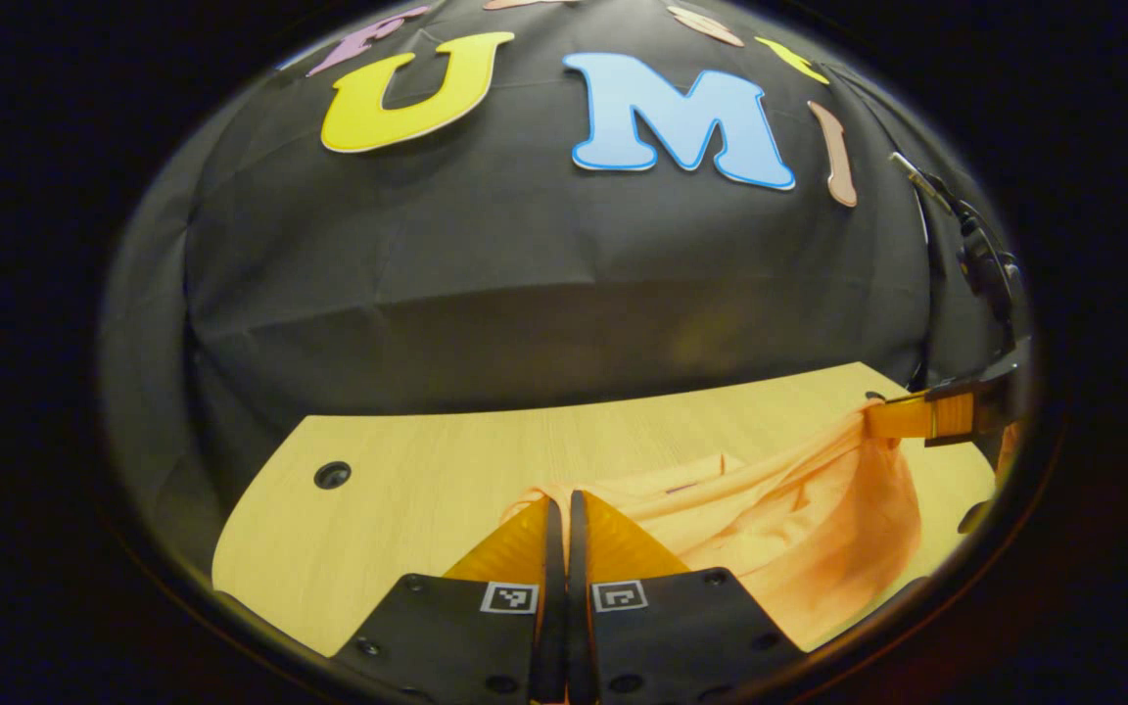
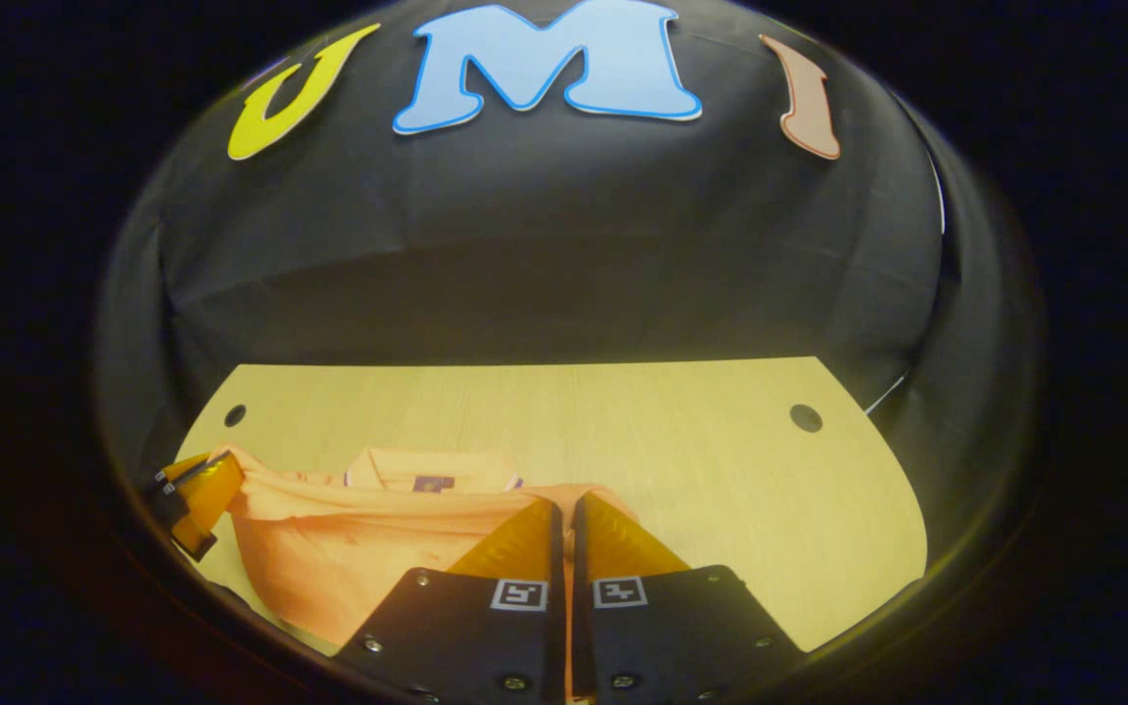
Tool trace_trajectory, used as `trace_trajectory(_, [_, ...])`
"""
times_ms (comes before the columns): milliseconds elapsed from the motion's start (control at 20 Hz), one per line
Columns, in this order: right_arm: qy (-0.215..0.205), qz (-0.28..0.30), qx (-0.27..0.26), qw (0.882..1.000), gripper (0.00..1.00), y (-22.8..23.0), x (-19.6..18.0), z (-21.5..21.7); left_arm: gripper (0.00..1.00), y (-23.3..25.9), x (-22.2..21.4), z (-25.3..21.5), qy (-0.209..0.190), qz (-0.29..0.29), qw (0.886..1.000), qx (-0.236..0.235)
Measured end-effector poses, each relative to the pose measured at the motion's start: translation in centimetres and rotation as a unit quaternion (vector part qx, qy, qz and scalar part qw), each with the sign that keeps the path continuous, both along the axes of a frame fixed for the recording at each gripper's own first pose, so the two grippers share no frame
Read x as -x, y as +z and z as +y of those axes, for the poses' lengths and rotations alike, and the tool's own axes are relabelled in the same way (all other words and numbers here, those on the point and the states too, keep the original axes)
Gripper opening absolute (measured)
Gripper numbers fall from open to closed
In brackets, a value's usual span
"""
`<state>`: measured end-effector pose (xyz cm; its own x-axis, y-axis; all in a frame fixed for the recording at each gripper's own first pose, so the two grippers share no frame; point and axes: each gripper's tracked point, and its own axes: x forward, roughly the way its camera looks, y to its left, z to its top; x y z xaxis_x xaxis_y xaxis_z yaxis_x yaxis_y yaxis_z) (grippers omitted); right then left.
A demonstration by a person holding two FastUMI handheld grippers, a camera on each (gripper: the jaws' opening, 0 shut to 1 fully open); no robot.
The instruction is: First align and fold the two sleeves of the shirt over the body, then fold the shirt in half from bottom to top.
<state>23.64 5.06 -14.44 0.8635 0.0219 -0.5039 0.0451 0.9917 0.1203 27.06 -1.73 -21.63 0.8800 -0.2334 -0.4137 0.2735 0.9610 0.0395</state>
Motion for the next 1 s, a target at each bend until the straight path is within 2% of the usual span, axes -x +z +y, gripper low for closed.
trace_trajectory(450, [0.013, 0.044, 0.017, 0.999, 0.07, -4.7, -2.0, 0.6, 0.08, -4.5, -1.8, -0.2, 0.013, 0.026, 0.999, -0.043])
trace_trajectory(550, [0.013, 0.05, 0.014, 0.999, 0.08, -5.0, -2.1, 0.6, 0.12, -5.0, -1.8, -0.1, 0.013, 0.033, 0.998, -0.049])
trace_trajectory(600, [0.015, 0.054, 0.013, 0.998, 0.08, -5.2, -1.9, 0.7, 0.17, -5.2, -1.6, 0.0, 0.015, 0.036, 0.998, -0.052])
trace_trajectory(650, [0.016, 0.059, 0.015, 0.998, 0.09, -5.1, -1.5, 0.6, 0.15, -5.4, -1.6, 0.1, 0.013, 0.041, 0.998, -0.054])
trace_trajectory(700, [0.018, 0.057, 0.019, 0.998, 0.13, -5.0, -1.4, 0.6, 0.17, -5.7, -1.7, 0.1, 0.014, 0.045, 0.997, -0.056])
trace_trajectory(750, [0.021, 0.053, 0.029, 0.998, 0.2, -4.7, -1.1, 0.5, 0.12, -5.8, -1.5, 0.0, 0.013, 0.049, 0.997, -0.052])
trace_trajectory(800, [0.023, 0.048, 0.039, 0.998, 0.28, -4.3, -0.8, 0.3, 0.25, -5.7, -1.0, 0.2, 0.017, 0.05, 0.997, -0.05])
trace_trajectory(850, [0.027, 0.044, 0.043, 0.998, 0.36, -3.9, -0.4, 0.4, 0.34, -5.5, -0.6, 0.5, 0.023, 0.049, 0.997, -0.05])
trace_trajectory(900, [0.032, 0.04, 0.043, 0.998, 0.53, -3.6, 0.0, 0.6, 0.46, -5.3, -0.2, 0.7, 0.026, 0.048, 0.997, -0.051])
trace_trajectory(1000, [0.036, 0.027, 0.045, 0.998, 0.9, -2.6, 1.0, 0.7, 0.87, -4.4, 0.4, 0.8, 0.029, 0.041, 0.997, -0.052])
